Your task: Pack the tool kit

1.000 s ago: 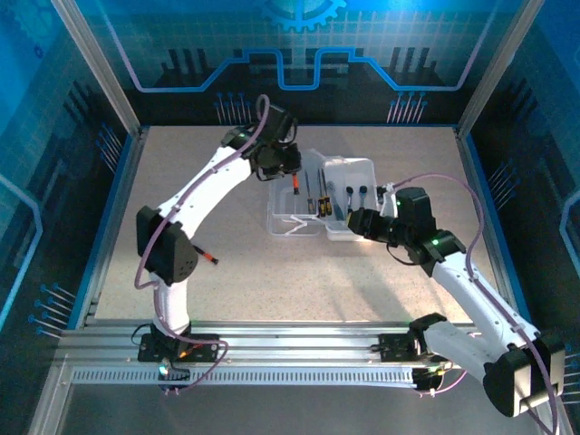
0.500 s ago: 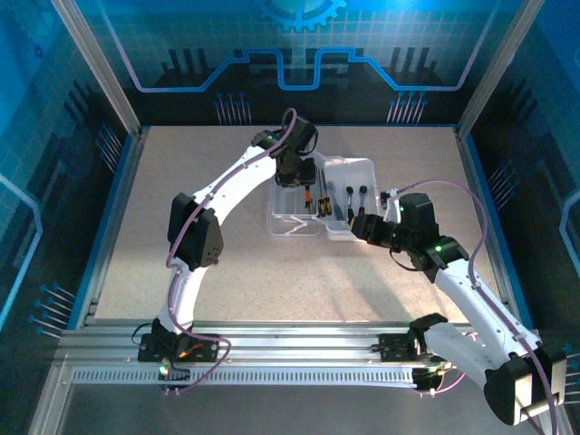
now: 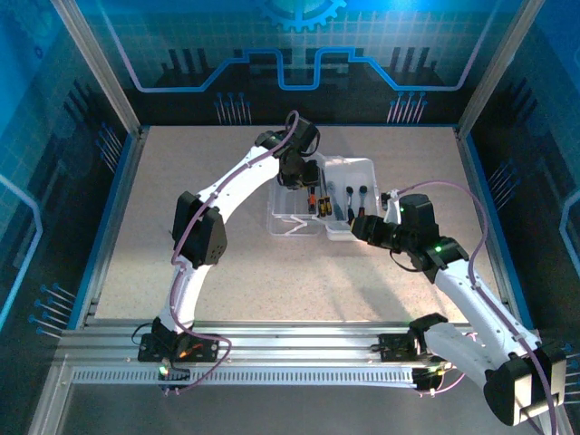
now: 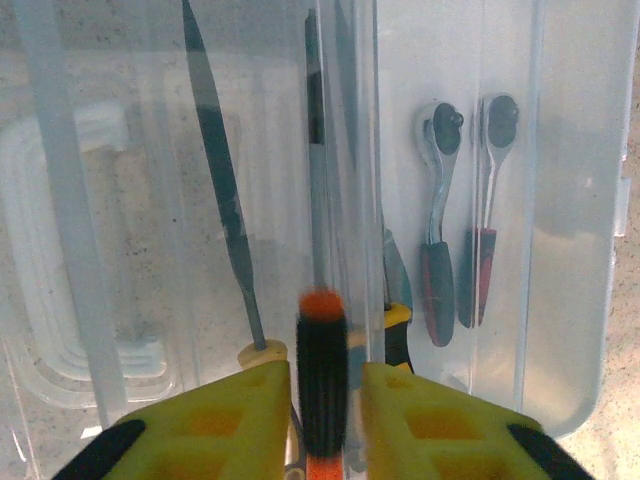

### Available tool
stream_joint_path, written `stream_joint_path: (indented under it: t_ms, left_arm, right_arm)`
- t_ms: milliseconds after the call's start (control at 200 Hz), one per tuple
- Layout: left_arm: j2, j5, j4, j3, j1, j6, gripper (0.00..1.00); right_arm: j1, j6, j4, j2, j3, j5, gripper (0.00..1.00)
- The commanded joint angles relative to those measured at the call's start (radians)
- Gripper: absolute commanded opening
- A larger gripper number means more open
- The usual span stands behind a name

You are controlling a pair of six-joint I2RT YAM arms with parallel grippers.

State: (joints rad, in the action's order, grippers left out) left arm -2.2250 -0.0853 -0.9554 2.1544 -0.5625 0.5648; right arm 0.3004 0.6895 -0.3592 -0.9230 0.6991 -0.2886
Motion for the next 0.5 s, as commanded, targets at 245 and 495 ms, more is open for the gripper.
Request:
stream_joint_path:
  t_ms: [245,495]
  left_arm:
    - [0.076,0.015,-0.097,0.096,0.012,-0.044,0.37]
    - [0.425,0.130,0.036,-0.287,0.113,-0.004,0.54]
  right_arm:
    - [-0.009,0.010,-0.022,0.026,0.017,0.000,0.39]
    - [0.019,0.011,0.049,-0.001,-0.001,-0.008,0.48]
